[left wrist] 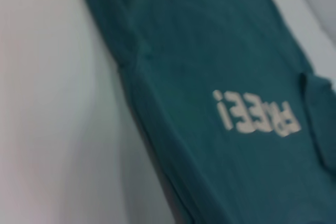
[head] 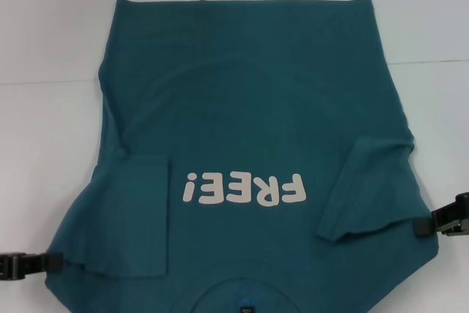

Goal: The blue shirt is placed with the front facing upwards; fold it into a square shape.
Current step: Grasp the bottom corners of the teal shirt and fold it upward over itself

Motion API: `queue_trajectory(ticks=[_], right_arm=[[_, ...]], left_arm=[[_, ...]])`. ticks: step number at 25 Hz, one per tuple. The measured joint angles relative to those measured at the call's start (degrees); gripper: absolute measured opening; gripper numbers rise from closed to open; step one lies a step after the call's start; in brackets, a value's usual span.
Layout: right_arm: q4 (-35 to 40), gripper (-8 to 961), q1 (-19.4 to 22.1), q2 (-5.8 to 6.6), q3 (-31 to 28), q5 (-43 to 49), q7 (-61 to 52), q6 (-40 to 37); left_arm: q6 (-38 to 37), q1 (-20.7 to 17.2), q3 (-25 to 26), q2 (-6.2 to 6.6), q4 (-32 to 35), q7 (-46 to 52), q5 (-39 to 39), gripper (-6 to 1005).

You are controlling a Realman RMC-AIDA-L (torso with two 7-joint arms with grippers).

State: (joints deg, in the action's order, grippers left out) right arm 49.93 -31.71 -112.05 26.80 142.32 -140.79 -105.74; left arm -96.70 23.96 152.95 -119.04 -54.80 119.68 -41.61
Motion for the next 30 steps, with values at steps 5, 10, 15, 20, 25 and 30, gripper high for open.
queue_trajectory(ticks=[5, 10, 15, 20, 25, 30], right_arm=[[0.0, 45, 0.6, -0.01, 0.0, -2.3, 0.1, -0.3], [0.0, 44, 0.8, -0.27, 0.1, -3.5, 0.2, -1.1], [-0.1, 44, 1.2, -0.55, 0.0, -3.8, 0.7, -1.6], [-0.1, 44, 2.1, -0.65, -0.2, -4.5, 0.8, -2.0], [-0.1, 45, 3.2, -0.96, -0.3, -7.4, 0.9, -3.0], [-0.1, 45, 4.7, -1.42, -0.3, -9.7, 1.0, -3.8]], left_arm=[[-1.6, -0.3, 1.1, 0.42, 0.2, -1.0, -2.7, 31], [-2.9, -0.5, 1.1, 0.67, 0.8, -1.8, -4.8, 31], [-4.5, -1.3, 1.6, 0.93, 0.8, -2.1, -6.8, 31], [-7.1, -1.7, 3.4, 1.06, 0.7, -3.0, -8.4, 32], [-10.2, -2.5, 5.8, 1.08, 0.5, -4.1, -10.4, 32], [-12.1, -3.5, 8.2, 1.08, 0.3, -5.2, -10.7, 32]])
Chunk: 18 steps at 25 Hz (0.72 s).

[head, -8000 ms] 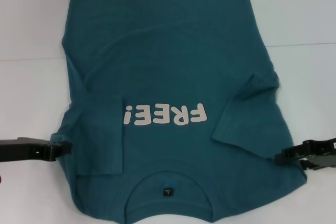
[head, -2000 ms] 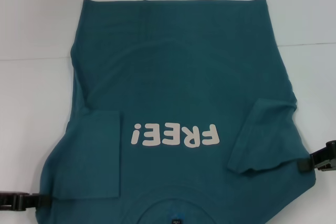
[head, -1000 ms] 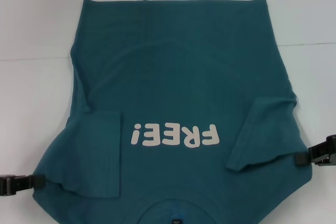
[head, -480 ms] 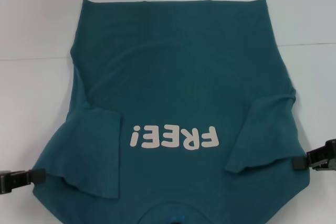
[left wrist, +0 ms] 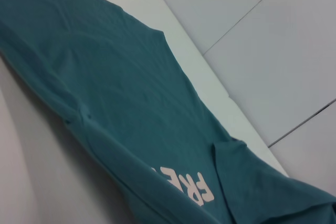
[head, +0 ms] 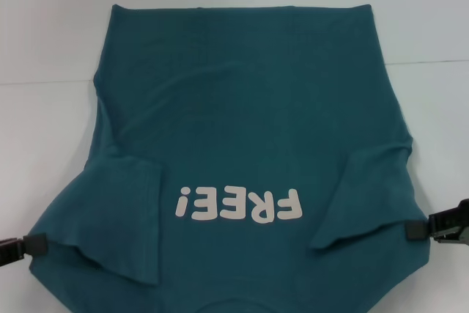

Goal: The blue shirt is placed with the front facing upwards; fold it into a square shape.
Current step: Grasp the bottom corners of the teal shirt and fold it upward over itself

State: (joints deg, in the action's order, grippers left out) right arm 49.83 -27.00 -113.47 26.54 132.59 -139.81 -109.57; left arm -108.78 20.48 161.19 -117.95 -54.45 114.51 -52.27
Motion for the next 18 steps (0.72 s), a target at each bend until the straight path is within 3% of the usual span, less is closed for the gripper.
queue_trajectory(ticks=[7, 11, 18], right_arm=[[0.0, 44, 1.9, -0.15, 0.0, -1.9, 0.1, -1.0], [0.0, 43, 2.8, 0.37, -0.6, -2.1, 0.1, -1.0], [0.0, 44, 3.2, 1.67, -2.3, -2.1, 0.0, -0.4]], left_arm=[[-3.8, -2.3, 2.0, -0.71, -2.1, -0.4, -1.7, 32], [-5.4, -3.6, 2.2, -0.92, -2.4, -0.1, -3.4, 32], [-6.7, -5.7, 2.1, -2.65, -4.3, -0.4, -4.4, 31]])
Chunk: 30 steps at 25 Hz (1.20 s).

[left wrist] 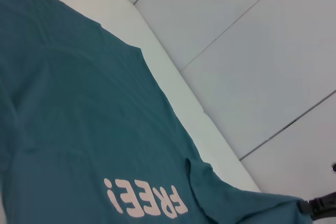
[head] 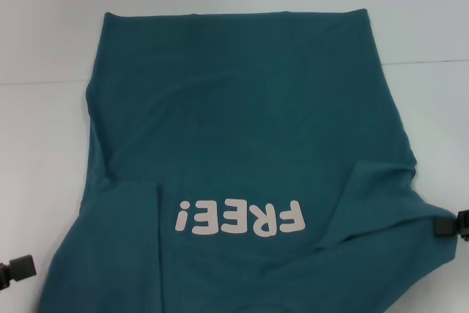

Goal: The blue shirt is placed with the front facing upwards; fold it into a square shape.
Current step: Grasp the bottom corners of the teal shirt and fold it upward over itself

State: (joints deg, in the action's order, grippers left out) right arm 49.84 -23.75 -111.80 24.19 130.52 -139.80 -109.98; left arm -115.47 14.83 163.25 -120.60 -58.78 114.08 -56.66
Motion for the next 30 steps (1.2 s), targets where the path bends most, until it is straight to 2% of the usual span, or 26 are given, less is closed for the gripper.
queue_trajectory(ticks=[6, 12, 17, 20, 23, 26, 30], right_arm=[[0.0, 44, -0.6, 0.59, -0.4, 0.0, -0.3, 0.1], [-0.7, 44, -0.6, 0.32, -0.3, 0.1, 0.4, 0.3], [-1.2, 44, -0.6, 0.19, -0.3, 0.1, 0.6, 0.4], [-1.3, 44, -0.8, 0.33, -0.3, 0.0, 0.6, 0.4], [-1.5, 44, -0.9, 0.12, -0.9, -0.4, 1.2, 1.5], [-3.4, 44, -1.0, -0.21, -0.9, -1.0, 2.8, 2.8], [-4.9, 44, -1.8, 0.96, 0.0, 0.4, 2.9, 2.4]], left_arm=[[0.8, -0.6, 0.0, -0.42, -0.2, -0.8, 0.1, 43], [7.1, -0.5, -0.9, 0.32, -1.5, -0.8, 5.0, 80], [10.1, -0.8, -1.2, -0.83, -6.5, 1.5, 7.0, 111], [10.8, -0.6, -1.9, -0.85, -6.8, 2.4, 9.9, 130], [11.3, 0.0, -3.1, -1.12, -6.2, 2.1, 12.8, 361], [11.9, 0.1, -5.1, -1.79, -6.8, 2.1, 13.8, 432], [12.6, 0.2, -6.0, -1.91, -7.0, 2.4, 13.9, 527]])
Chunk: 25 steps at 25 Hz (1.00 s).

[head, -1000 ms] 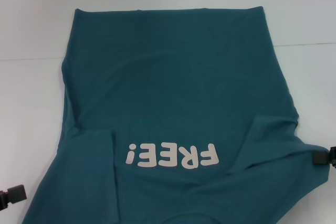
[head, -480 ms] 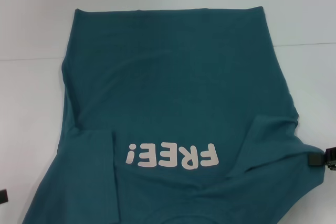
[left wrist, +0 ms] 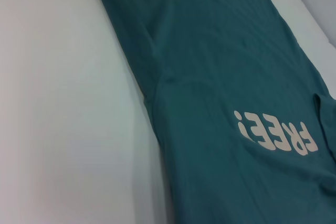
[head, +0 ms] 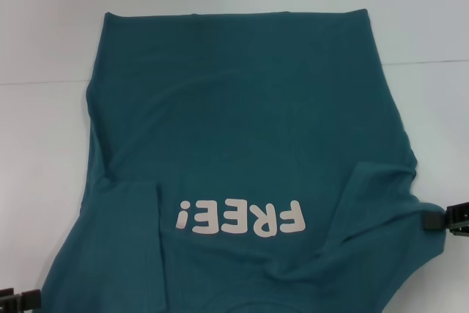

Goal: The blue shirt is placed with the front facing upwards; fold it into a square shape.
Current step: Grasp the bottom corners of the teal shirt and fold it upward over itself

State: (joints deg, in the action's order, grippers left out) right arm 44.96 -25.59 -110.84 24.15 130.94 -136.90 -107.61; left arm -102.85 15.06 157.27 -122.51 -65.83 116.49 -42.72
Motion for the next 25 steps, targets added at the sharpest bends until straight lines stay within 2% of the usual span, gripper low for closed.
queue_trajectory(ticks=[3, 9, 14, 25], right_arm=[[0.3, 44, 0.0, 0.38, -0.5, 0.0, -0.2, -0.4], [-0.2, 44, 0.0, 0.44, -0.1, 0.2, 0.0, -0.1], [-0.2, 44, 0.0, 0.45, 0.0, 0.0, 0.0, -0.1], [-0.2, 45, -0.2, 0.31, 0.0, 0.1, -0.2, -0.1]], left_arm=[[0.6, 0.1, -0.1, -0.01, 0.1, 0.2, 0.7, 598], [1.9, 0.6, -0.2, -0.54, -0.2, 0.3, 3.7, 809], [3.7, 0.7, -1.1, -0.81, 0.2, 0.2, 4.3, 877], [4.1, 2.2, -4.2, -0.01, 5.8, 0.5, 5.4, 875]])
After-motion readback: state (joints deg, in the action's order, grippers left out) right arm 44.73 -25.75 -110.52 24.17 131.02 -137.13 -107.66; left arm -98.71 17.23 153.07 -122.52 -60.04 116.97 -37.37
